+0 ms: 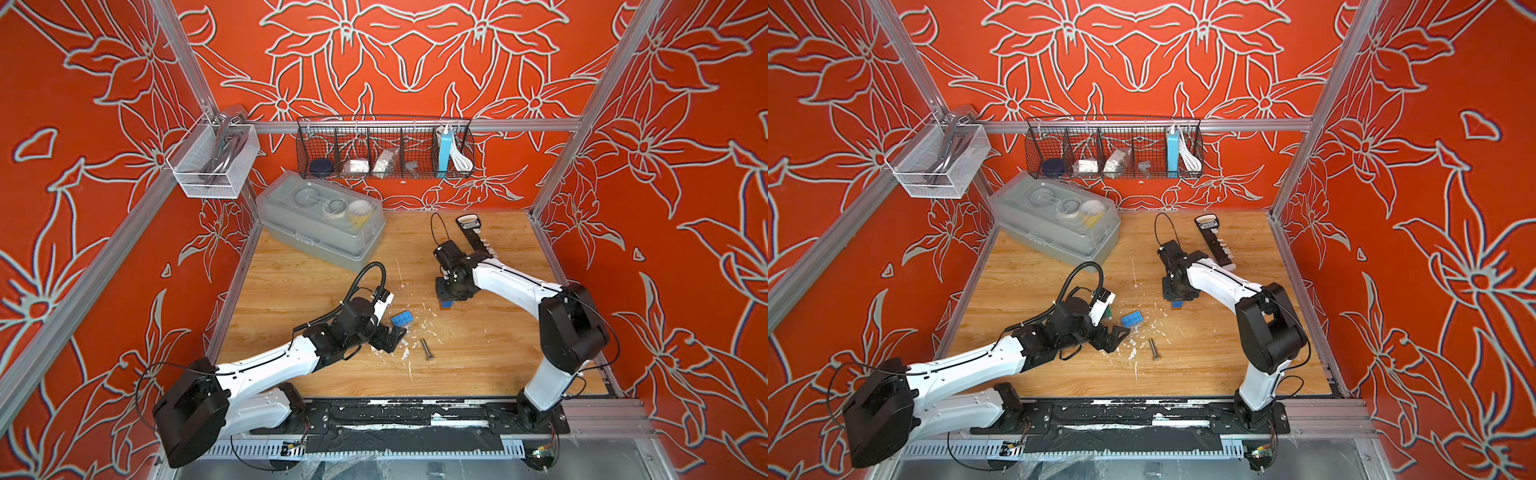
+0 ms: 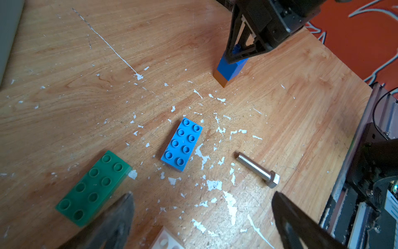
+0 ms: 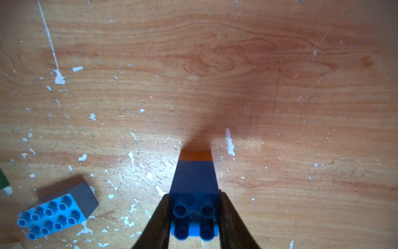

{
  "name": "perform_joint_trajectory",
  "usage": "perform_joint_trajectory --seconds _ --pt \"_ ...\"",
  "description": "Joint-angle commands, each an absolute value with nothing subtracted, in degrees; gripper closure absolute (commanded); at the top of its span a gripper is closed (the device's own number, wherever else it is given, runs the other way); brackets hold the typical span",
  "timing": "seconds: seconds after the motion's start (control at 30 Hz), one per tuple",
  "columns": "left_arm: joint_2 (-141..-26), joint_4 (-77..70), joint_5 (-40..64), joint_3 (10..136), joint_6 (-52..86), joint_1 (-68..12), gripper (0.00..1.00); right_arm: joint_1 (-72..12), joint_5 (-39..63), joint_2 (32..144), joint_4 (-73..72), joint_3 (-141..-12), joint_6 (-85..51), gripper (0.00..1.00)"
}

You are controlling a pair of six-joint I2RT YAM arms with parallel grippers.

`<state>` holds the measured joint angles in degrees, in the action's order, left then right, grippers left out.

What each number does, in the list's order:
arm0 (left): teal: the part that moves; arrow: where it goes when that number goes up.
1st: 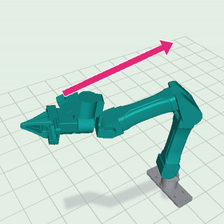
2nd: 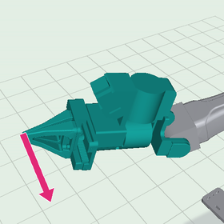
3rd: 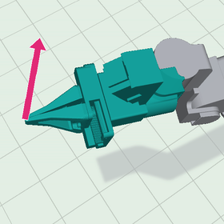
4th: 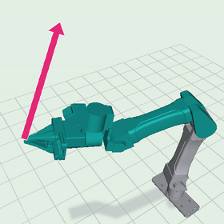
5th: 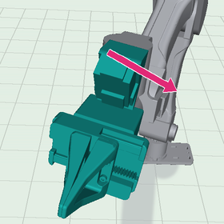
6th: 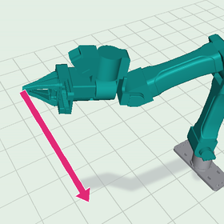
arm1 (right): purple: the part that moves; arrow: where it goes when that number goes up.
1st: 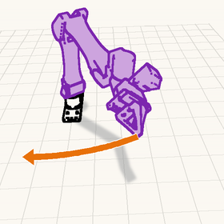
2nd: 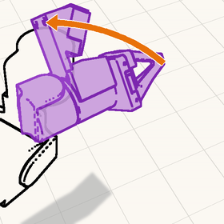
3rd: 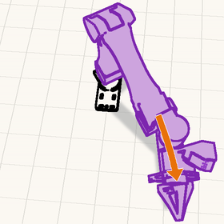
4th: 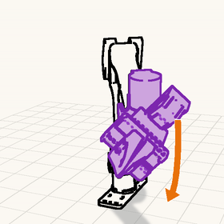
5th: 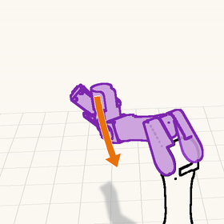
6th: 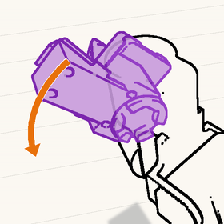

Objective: Assemble a spoon with lego
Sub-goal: Assemble the lego brick with the lego brick, then pick up the lego brick from the center of the board.

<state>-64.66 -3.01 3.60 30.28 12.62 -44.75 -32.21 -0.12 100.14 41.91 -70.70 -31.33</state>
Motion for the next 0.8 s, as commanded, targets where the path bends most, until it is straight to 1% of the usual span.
perform_joint_trajectory --seconds 0.0,0.13,0.27,0.37,0.5,0.57,0.67,0.77 --pt "-63.4 -2.64 2.89 29.71 11.83 -45.15 0.02 -33.91 3.29 104.04 47.6 -68.83 -32.52 0.6" --pt "-63.35 -1.81 2.9 30.13 12.12 -45.16 0.02 -34.01 2.19 101.35 49.04 -70.21 -32.66 0.53" --pt "-63.03 -1.35 2.88 30.38 12.35 -45.15 0.02 -34.01 0.6 98.92 50.48 -70.94 -32.79 0.42" --pt "-62.2 -0.89 2.52 30.41 12.56 -45.16 0.02 -34.02 -0.6 97.14 51.94 -71.36 -32.69 0.32" --pt "-60.31 1.95 0.08 31.02 13.14 -44.95 0.02 -34.38 -2.13 93.4 53.81 -71.83 -31.96 0.29" --pt "-59.32 4.43 -0.07 31.97 14.23 -43.34 0.02 -35.33 -2.74 91.47 54.55 -72.47 -31.4 0.29" --pt "-57.44 7.47 2.43 32.96 17.3 -38.13 0.02 -38.04 -2.75 90.01 55.86 -75.15 -30.92 0.29" --pt "-53.67 9.76 3.32 32.63 20.03 -32.86 0.01 -41.57 -3.33 90.76 56.13 -78.23 -31.11 0.25"
